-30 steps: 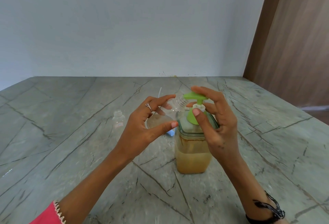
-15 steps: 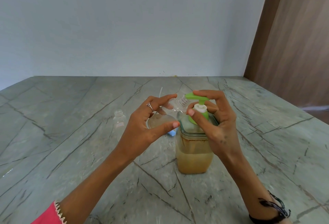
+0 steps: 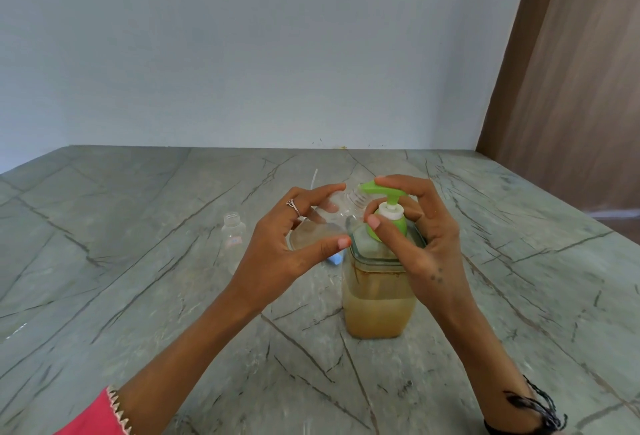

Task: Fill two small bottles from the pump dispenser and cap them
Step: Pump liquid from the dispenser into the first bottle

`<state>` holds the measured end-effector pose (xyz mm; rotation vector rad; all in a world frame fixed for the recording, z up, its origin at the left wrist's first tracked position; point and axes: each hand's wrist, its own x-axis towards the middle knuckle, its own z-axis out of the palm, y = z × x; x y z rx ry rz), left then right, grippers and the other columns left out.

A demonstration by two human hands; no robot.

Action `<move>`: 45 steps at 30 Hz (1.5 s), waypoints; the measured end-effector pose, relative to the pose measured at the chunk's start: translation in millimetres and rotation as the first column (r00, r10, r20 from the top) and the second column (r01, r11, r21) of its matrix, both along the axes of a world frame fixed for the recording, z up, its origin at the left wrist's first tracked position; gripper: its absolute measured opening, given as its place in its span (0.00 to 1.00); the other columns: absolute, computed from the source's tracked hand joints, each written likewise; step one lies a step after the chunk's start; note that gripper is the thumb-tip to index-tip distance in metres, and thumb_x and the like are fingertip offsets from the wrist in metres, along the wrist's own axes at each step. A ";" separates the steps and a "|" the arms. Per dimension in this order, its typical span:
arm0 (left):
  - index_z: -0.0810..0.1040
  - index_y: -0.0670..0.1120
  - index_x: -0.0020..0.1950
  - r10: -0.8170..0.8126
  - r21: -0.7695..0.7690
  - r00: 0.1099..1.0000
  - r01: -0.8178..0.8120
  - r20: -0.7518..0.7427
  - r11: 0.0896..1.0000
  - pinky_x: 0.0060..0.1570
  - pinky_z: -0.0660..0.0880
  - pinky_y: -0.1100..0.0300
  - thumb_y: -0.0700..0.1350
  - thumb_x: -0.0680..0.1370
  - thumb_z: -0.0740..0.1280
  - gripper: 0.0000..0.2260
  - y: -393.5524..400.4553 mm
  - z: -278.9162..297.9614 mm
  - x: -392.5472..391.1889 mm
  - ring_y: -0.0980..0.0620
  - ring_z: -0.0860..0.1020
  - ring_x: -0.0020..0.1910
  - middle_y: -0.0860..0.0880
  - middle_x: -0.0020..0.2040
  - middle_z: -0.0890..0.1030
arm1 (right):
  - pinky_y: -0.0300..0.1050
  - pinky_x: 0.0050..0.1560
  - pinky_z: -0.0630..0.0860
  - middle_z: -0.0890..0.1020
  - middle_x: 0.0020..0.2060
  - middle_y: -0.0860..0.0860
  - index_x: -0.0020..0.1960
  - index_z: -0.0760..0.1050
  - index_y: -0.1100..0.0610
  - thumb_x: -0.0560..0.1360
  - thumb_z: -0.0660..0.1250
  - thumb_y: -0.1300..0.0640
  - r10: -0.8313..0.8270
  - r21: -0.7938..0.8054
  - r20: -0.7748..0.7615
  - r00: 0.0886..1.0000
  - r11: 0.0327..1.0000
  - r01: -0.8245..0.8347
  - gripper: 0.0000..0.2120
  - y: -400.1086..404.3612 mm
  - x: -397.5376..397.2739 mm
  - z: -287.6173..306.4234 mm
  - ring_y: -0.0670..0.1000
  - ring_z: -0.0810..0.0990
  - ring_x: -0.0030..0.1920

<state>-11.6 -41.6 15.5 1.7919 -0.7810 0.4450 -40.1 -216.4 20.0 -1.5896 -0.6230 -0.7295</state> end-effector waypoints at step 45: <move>0.71 0.59 0.61 0.011 -0.010 0.999 -0.011 0.032 1.000 0.47 0.74 0.70 0.55 0.68 0.69 0.22 -2.2 1.7 -3.7 0.59 0.75 0.51 0.59 0.51 0.75 | 0.38 0.44 0.78 0.84 0.43 0.46 0.49 0.76 0.47 0.71 0.70 0.59 0.011 0.069 -0.057 0.998 0.998 -0.007 0.10 1.2 -1.5 7.0 0.49 0.84 0.46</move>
